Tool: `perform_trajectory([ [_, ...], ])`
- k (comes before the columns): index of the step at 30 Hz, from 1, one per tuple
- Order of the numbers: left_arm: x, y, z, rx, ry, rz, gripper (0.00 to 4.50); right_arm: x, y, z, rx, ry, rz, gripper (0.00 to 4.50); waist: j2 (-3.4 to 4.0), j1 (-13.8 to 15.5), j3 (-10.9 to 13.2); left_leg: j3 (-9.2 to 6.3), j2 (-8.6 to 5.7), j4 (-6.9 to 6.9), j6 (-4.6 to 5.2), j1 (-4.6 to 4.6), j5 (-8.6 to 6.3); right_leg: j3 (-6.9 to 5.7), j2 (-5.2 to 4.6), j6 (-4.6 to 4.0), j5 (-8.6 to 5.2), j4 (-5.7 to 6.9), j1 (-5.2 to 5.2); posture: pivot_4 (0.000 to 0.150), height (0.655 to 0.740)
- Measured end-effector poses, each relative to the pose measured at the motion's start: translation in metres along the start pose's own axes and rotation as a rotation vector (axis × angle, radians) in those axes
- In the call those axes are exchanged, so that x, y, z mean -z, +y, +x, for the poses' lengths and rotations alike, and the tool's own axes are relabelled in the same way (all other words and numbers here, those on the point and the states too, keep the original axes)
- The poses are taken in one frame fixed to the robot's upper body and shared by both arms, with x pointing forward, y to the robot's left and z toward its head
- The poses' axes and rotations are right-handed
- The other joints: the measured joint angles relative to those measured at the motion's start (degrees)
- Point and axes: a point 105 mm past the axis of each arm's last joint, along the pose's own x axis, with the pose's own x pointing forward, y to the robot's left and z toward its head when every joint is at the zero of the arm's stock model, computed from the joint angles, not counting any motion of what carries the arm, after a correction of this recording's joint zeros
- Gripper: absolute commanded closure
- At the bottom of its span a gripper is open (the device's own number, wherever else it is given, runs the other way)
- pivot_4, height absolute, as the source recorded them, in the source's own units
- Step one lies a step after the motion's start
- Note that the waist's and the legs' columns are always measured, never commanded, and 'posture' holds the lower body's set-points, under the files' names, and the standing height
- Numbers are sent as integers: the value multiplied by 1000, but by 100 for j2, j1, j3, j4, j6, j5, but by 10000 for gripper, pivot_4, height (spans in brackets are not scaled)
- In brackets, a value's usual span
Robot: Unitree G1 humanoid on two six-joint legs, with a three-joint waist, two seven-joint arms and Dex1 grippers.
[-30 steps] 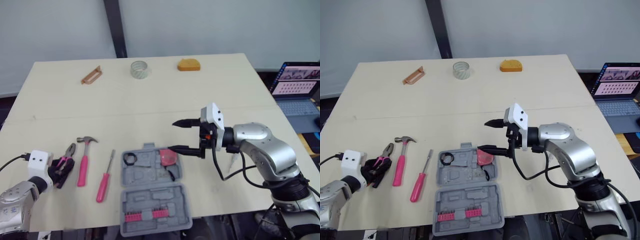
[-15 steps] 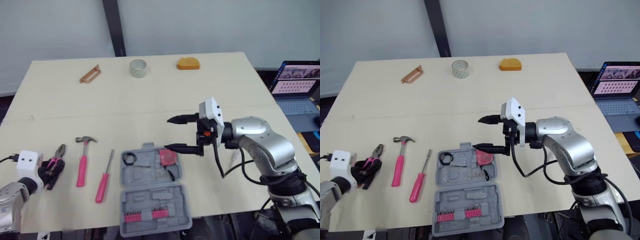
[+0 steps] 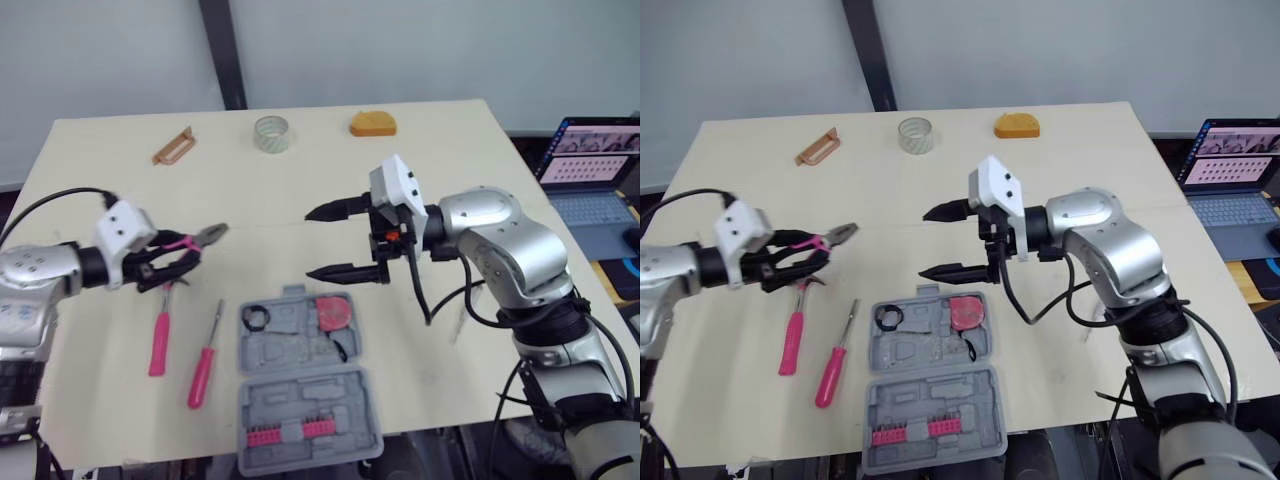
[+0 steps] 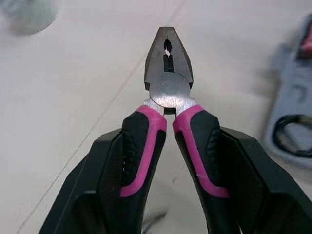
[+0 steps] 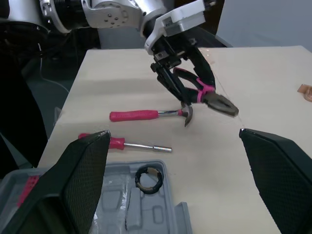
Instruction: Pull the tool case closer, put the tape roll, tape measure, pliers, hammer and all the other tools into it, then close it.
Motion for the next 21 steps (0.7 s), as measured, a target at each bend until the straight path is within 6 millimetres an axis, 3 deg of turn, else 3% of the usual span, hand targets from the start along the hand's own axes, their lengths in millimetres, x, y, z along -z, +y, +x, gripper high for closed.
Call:
perform_trajectory([
  [6,-28,-31,44,285,-32,111,21005,25,-7,16,-18,214,-47,0,-1,-71,0,1,0,2,0,-3,0,0,0,0,0,7,-9,1500,7400],
  [21,-43,-45,69,375,-74,153,21005,54,-8,37,-39,408,-67,0,-1,-69,1,1,0,12,1,-16,0,0,-4,-5,3,36,-40,1500,7400],
])
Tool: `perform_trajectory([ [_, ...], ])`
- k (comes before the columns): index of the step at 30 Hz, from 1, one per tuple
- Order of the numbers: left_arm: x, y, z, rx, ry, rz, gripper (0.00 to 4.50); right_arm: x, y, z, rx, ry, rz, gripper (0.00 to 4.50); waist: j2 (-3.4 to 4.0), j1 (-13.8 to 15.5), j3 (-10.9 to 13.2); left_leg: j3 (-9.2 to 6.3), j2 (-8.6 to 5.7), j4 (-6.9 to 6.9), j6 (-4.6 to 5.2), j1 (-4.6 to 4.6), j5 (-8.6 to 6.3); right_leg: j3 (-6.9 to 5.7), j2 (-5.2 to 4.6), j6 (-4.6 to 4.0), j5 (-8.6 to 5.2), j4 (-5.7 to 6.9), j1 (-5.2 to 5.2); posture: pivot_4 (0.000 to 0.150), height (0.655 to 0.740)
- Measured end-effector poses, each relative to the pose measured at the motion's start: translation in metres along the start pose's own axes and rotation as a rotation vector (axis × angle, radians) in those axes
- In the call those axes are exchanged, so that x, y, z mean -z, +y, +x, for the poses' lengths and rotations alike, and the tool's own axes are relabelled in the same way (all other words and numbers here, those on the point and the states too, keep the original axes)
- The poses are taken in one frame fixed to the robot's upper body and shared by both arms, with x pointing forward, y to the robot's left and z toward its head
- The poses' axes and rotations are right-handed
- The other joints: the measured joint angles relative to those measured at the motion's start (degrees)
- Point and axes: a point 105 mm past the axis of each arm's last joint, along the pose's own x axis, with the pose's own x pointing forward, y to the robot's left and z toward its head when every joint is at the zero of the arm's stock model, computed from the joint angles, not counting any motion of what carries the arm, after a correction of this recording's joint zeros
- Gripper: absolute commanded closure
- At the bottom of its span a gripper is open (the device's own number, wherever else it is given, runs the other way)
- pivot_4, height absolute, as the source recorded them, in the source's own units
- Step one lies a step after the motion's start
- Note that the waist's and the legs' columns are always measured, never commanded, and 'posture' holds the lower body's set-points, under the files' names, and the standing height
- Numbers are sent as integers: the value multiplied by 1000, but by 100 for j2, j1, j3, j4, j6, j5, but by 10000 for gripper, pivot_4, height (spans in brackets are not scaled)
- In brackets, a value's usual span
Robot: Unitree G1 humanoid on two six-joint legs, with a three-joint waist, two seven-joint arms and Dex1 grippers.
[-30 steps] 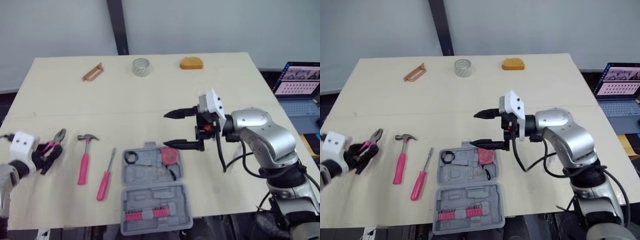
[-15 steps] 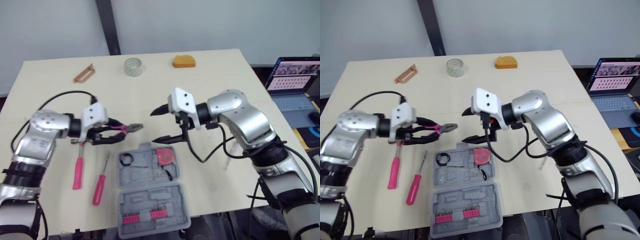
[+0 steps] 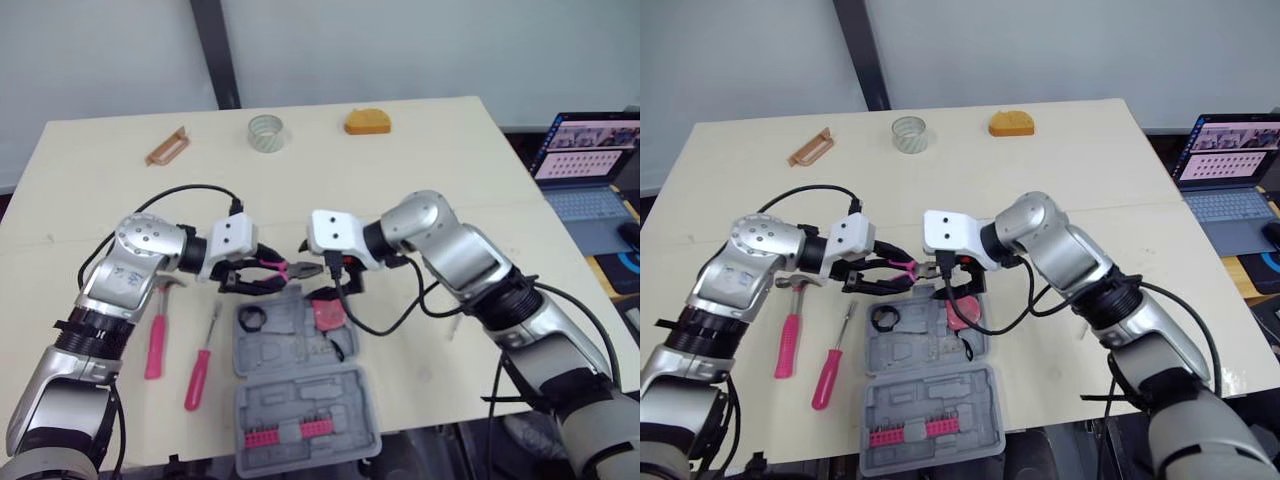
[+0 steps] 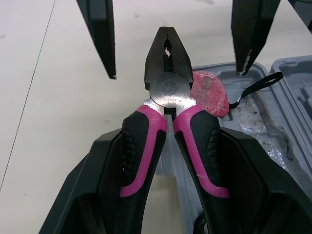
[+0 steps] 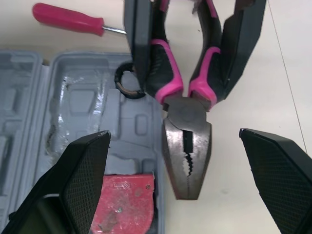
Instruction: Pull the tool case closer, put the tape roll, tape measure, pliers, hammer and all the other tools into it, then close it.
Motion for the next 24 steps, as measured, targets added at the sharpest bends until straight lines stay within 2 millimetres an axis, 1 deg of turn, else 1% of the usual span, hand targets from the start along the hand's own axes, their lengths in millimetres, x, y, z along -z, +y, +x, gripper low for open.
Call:
perform_trajectory([
  [4,4,-3,1,5,3,-16,21005,-1,0,3,2,6,-4,0,0,-5,0,0,0,0,0,0,0,0,0,0,0,3,-3,1500,7400],
  [11,5,-5,2,8,2,-19,21005,-2,0,7,1,11,1,0,0,-4,0,0,0,1,0,0,0,0,0,-1,0,5,-2,1500,7400],
  [16,6,-8,4,7,1,-24,21005,2,-1,8,5,24,15,0,0,-6,0,0,0,2,0,0,0,0,0,-1,1,6,-3,1500,7400],
  [19,4,-9,7,11,-10,-21,21005,4,-2,9,5,28,22,8534,0,-5,0,0,0,3,0,0,0,0,0,-1,1,7,-2,1500,7400],
  [21,3,-9,9,8,-18,-20,21005,3,-2,10,3,26,18,17853,0,-7,0,-1,0,4,0,0,0,0,0,-1,1,9,-2,1500,7400],
  [24,3,-7,8,-11,-20,-24,21005,3,0,11,-11,26,17,33010,0,-10,0,-1,0,4,0,1,0,0,0,-1,1,9,-2,1500,7400],
])
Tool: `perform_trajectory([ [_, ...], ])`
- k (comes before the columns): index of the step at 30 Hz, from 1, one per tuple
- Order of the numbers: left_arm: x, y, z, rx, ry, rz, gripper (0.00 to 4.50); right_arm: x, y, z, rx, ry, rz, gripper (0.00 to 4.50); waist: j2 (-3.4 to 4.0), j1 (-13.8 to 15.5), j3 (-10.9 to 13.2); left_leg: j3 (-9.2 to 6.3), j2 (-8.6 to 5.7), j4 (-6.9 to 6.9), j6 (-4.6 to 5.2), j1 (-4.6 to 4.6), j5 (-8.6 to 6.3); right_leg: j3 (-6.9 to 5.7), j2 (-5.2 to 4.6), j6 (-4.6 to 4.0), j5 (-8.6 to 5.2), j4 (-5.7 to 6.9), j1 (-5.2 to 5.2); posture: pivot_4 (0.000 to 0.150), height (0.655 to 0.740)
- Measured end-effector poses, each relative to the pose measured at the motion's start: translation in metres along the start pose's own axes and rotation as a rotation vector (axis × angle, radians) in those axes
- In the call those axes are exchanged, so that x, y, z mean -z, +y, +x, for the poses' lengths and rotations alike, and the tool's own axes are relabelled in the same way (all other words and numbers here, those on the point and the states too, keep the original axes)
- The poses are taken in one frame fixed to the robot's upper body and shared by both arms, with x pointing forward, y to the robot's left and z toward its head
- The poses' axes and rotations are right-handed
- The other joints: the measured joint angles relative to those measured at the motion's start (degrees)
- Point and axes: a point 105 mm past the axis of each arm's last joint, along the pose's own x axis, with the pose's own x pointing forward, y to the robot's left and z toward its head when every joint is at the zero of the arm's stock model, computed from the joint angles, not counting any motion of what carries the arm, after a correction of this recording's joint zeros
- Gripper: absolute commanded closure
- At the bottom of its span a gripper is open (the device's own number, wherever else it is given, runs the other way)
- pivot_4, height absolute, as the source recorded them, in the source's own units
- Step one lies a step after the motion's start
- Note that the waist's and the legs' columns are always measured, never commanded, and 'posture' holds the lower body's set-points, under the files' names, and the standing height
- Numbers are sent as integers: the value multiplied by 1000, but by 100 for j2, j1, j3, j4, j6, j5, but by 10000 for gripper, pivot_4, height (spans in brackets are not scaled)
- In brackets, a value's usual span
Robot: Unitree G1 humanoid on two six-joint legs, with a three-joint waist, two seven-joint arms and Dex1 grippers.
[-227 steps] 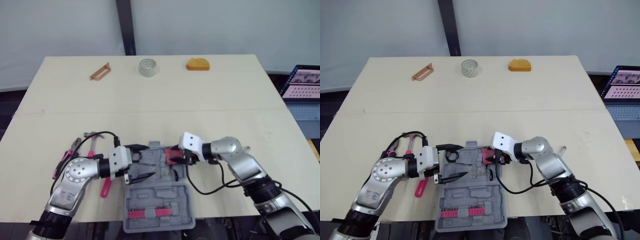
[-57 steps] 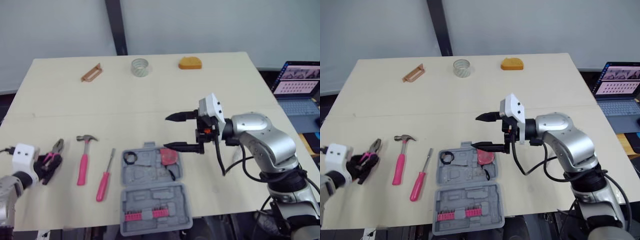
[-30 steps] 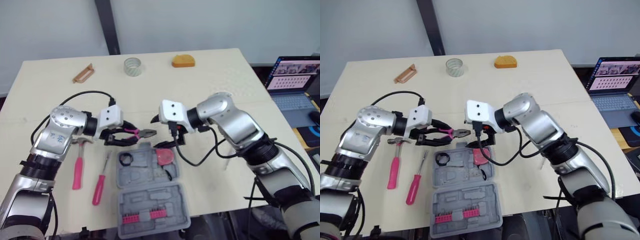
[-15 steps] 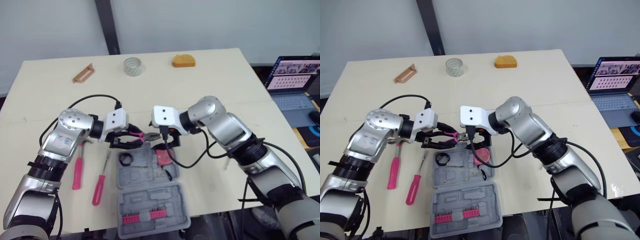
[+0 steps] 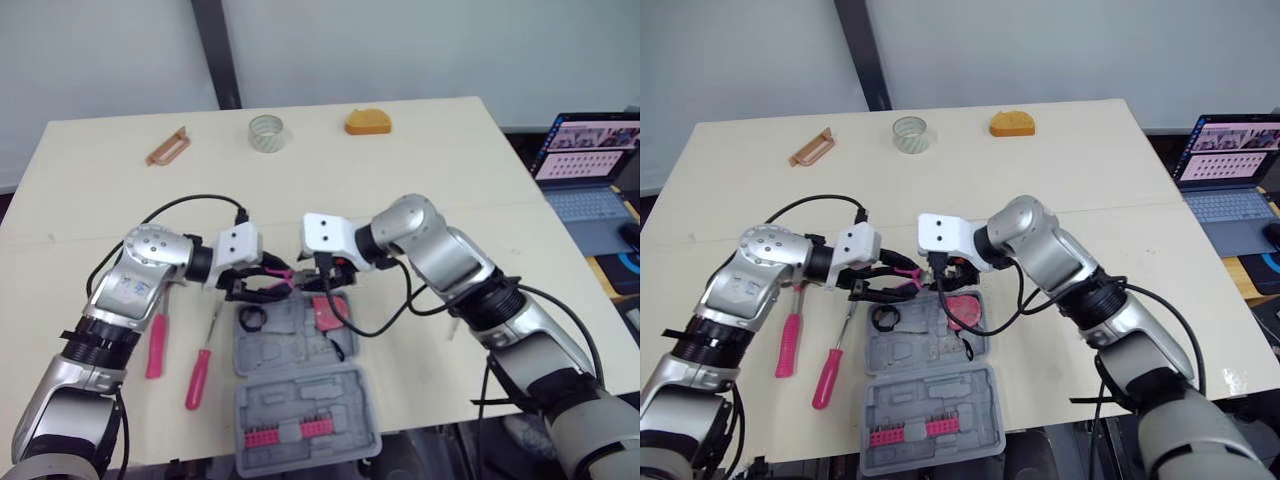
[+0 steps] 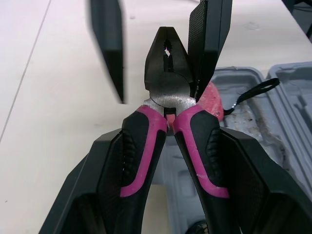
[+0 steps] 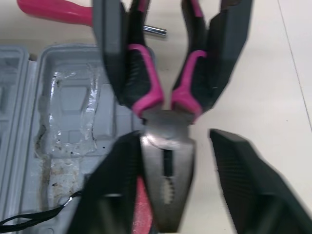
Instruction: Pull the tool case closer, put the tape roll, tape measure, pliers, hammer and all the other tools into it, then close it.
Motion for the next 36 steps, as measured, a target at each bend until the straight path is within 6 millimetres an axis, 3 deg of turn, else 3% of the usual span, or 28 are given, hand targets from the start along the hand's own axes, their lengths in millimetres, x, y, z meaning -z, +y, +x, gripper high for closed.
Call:
perform_trajectory([
  [1,0,0,0,-2,-1,-3,21005,0,0,0,1,1,0,35441,0,-1,0,0,0,0,0,0,0,0,0,0,0,2,0,1500,7400],
  [12,0,0,2,-5,-3,-6,21005,1,0,0,2,3,1,35315,0,-2,0,0,0,3,0,0,0,0,0,-1,0,4,0,1500,7400],
  [14,0,0,2,-6,-2,-4,10562,1,0,0,3,2,-4,35315,0,-2,0,-1,0,3,0,0,0,0,0,-1,0,4,0,1500,7400],
  [17,-5,-1,4,1,-17,35,0,3,1,1,1,-6,-18,35315,0,1,0,-1,0,4,0,0,0,0,0,-1,0,4,0,1500,7400],
  [19,-7,-5,2,6,-27,49,0,6,5,2,-1,-19,-18,35315,0,-3,0,-1,0,3,0,0,0,0,0,-1,0,5,0,1500,7400],
  [23,7,-25,-18,-7,-45,12,0,23,17,-7,20,-34,-38,35315,0,-17,0,-2,0,-2,1,1,0,0,-2,-1,0,9,-8,1500,7400],
  [28,34,-51,-58,-95,-31,-59,0,38,35,-9,15,-27,-50,35315,0,-79,0,0,1,-4,0,3,0,0,-3,-3,0,13,-13,1500,7400],
  [32,36,-65,-81,-169,-65,-85,0,30,43,-7,11,-51,-83,35315,0,-61,0,-1,1,-3,0,3,-1,0,-7,-4,0,13,-12,1500,7400],
  [36,52,-86,-99,-217,-41,-159,0,31,54,-4,-6,-59,-86,35315,0,-12,0,2,1,-4,1,4,-1,-1,-7,-4,0,10,-10,1500,7400],
])
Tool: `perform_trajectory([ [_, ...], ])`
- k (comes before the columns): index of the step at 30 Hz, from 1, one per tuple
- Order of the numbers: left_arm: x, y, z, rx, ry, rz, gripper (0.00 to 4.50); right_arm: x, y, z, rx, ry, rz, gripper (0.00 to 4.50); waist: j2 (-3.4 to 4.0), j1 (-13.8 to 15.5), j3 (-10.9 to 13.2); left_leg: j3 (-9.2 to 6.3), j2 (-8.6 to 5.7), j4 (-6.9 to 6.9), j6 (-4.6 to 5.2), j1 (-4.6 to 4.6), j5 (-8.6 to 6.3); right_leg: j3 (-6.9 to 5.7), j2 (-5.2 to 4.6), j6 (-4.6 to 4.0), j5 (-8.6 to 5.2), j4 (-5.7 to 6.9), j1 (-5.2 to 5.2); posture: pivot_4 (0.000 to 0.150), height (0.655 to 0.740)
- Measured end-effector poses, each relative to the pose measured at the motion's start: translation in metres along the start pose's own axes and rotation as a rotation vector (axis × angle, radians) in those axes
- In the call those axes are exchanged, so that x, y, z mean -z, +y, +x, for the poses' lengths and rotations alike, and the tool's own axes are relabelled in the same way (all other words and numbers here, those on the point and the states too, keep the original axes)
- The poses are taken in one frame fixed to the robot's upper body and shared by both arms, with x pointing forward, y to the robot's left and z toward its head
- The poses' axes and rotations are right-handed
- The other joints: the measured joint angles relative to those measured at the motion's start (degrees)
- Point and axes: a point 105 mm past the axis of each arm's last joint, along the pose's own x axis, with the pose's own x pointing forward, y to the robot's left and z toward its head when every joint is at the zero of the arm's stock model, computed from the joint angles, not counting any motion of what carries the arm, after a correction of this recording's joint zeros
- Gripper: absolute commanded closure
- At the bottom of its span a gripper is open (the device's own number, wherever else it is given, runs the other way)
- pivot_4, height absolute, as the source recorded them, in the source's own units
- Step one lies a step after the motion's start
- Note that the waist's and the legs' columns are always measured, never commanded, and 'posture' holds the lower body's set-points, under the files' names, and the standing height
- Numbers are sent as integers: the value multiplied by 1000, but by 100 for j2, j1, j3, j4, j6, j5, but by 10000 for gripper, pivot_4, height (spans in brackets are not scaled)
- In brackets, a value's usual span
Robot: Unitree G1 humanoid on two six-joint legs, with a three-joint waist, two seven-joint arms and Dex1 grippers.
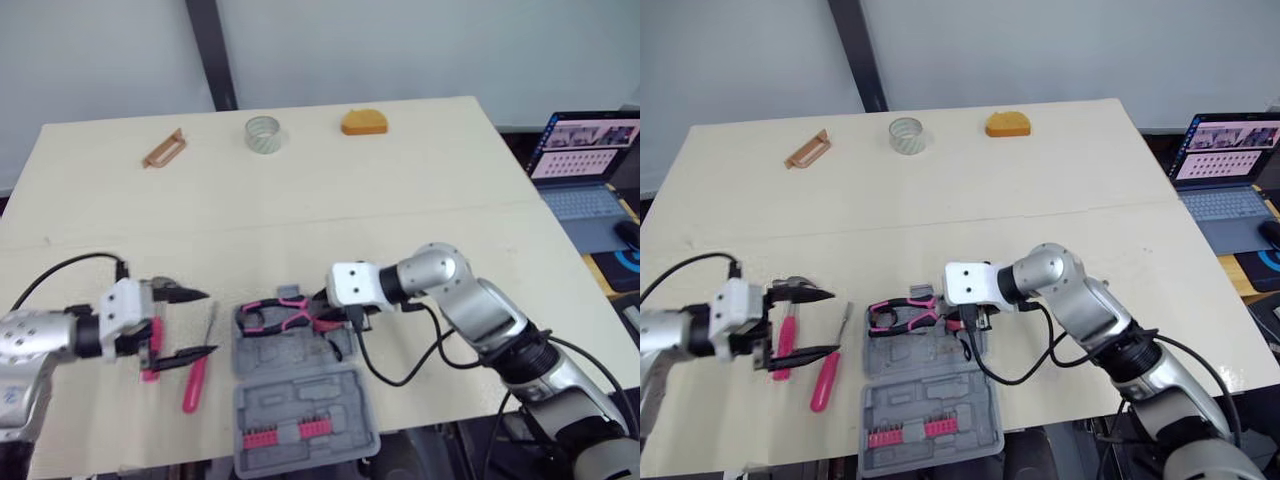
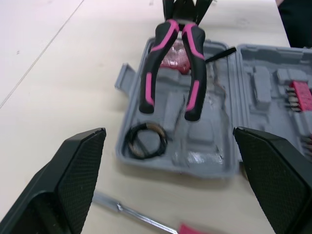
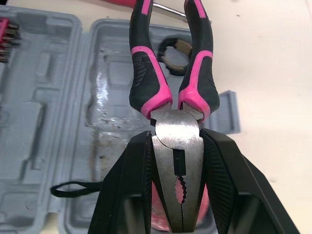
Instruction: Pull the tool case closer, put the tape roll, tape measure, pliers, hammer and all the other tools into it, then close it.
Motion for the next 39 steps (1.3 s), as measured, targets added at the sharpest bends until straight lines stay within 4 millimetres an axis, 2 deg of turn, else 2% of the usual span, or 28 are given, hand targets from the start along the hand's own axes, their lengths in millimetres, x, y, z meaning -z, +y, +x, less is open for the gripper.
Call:
perform_trajectory([
  [5,14,-19,-10,-3,36,-21,0,2,11,5,-38,36,16,35315,0,78,0,3,0,3,0,-1,0,0,0,-3,1,-6,2,1500,7400],
  [9,15,-24,-12,-12,41,-19,0,1,17,7,-60,78,30,35315,-1,100,-1,3,0,3,0,0,0,0,0,-4,3,-6,2,1500,7400],
  [18,15,-24,-12,-33,43,-19,0,-11,32,19,-100,148,54,35315,-1,98,-1,3,0,3,0,0,0,0,0,-5,3,-5,2,1500,7400],
  [24,15,-24,-11,-30,43,-19,0,-6,29,23,-55,197,82,35315,-1,93,-1,4,0,2,0,0,0,0,0,-5,3,-6,2,1500,7400],
  [39,12,-22,-5,-21,29,-10,0,-10,28,25,-42,194,70,35315,-1,59,-1,3,0,1,0,1,0,0,0,-5,3,-4,2,1500,7400],
])
